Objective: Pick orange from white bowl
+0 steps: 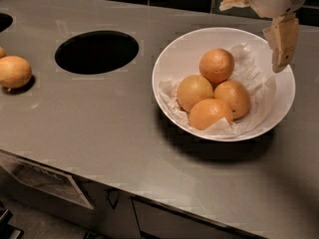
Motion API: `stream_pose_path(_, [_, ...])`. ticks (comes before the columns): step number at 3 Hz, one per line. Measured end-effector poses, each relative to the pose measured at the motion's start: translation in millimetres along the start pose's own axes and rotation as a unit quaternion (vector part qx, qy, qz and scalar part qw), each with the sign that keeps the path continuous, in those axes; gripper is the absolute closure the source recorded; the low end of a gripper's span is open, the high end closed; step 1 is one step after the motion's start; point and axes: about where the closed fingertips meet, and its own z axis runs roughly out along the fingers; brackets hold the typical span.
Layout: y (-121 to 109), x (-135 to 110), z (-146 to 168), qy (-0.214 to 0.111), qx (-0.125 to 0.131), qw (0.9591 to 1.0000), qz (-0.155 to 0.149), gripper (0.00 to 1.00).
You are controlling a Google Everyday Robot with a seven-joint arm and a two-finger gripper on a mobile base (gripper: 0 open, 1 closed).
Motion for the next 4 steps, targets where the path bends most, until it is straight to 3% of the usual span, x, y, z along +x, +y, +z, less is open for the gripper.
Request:
stream_pose_path(1, [-14.9, -0.3, 1.6, 0.003, 0.026, 0.9995, -0.017, 0.0])
stream_pose_path(2, [-14.9, -0.3, 1.6, 0.003, 0.026, 0.9995, -0.017, 0.0])
stream_pose_path(4, [-18.9, 4.7, -0.2, 0.024, 0.02, 0.9967, -0.075, 0.0])
